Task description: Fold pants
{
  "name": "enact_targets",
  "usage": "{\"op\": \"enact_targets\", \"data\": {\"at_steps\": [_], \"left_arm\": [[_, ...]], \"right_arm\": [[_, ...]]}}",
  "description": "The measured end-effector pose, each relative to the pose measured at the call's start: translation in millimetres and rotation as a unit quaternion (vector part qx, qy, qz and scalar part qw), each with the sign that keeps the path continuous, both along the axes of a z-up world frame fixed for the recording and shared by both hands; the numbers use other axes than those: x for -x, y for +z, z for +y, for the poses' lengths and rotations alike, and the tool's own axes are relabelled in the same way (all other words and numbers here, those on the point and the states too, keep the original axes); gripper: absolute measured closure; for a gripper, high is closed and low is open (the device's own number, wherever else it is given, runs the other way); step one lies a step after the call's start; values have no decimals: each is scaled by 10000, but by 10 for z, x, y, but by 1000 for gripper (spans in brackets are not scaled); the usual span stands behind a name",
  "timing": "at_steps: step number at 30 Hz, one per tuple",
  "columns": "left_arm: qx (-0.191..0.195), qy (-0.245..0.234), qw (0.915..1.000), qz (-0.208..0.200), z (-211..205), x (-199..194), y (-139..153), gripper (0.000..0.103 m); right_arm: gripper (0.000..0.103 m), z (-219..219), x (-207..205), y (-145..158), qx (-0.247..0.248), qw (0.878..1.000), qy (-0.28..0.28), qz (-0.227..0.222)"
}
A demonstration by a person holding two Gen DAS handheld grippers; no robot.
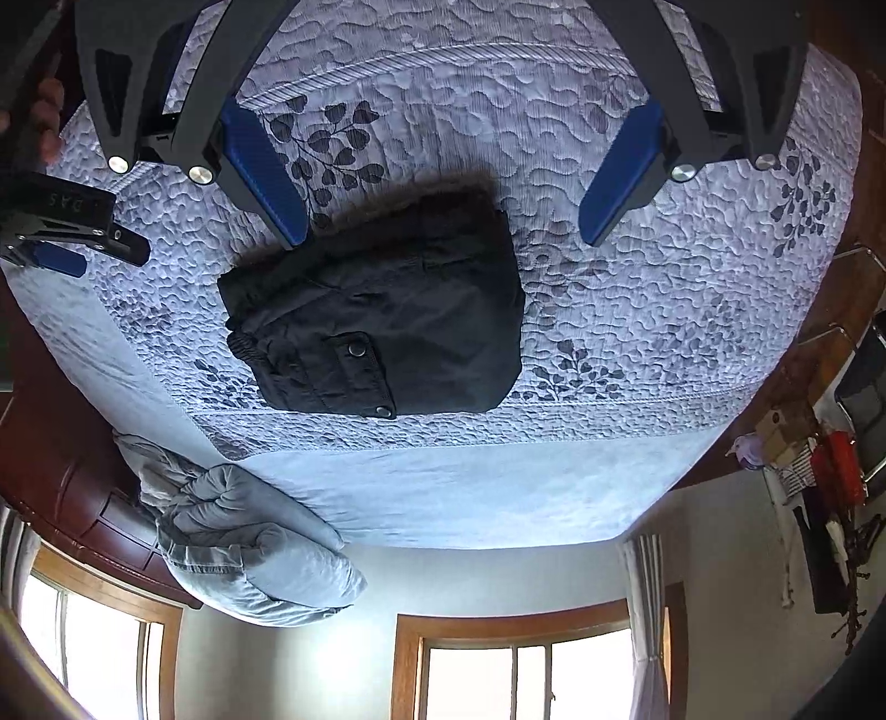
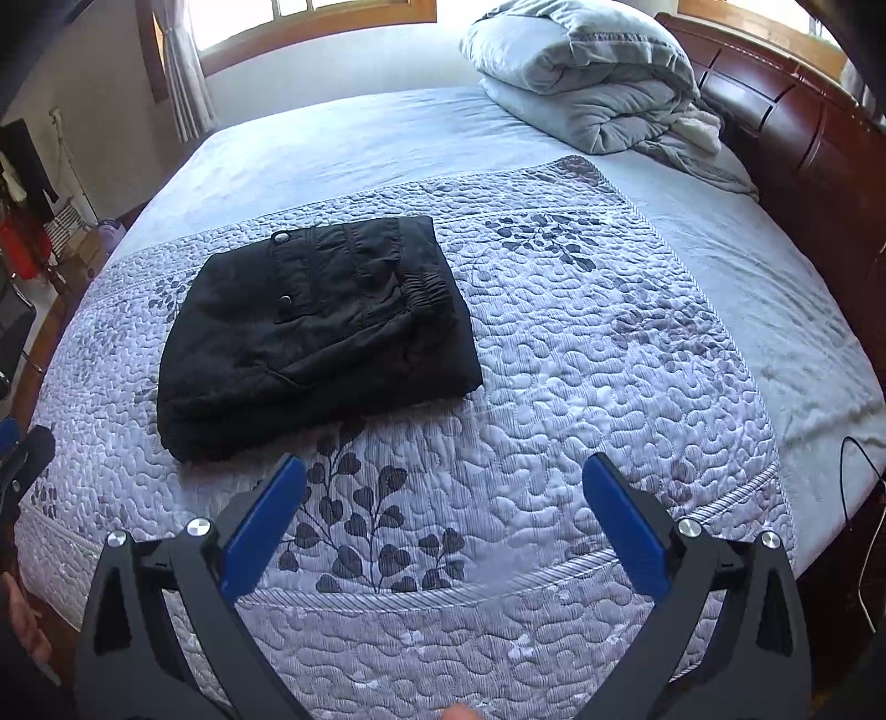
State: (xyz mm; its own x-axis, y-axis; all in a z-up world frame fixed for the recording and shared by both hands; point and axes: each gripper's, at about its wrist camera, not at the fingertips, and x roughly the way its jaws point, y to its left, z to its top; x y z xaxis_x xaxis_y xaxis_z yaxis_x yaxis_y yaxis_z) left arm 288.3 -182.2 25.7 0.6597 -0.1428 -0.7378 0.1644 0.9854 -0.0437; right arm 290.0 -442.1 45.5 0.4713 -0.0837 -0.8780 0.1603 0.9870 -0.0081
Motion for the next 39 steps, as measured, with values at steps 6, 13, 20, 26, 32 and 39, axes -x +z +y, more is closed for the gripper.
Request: {"op": "enact_targets", "data": {"at_steps": [6,13,20,26,32,39], "left_arm": [[32,83,9999,112,44,-61,-93,4],[-44,107,9997,206,64,-110,-183,4],[37,75,9996,256,51,-107,-194,4],[55,79,9996,275,62,-105,-193,4],[116,87,9995,284,104,-94,-181,4],[92,108,9995,290,162,-71,-179,4]], "right_arm": [[3,-10,-38,-43,95,9999,-34,27],[3,-17,-64,-69,162,9999,-8,48],[3,-16,-64,-38,200,9998,37,-3],[3,8,-61,-6,133,9998,108,-63],[3,169,-108,18,-108,9994,333,-50],[3,289,-85,-4,-23,9990,450,-40]]}}
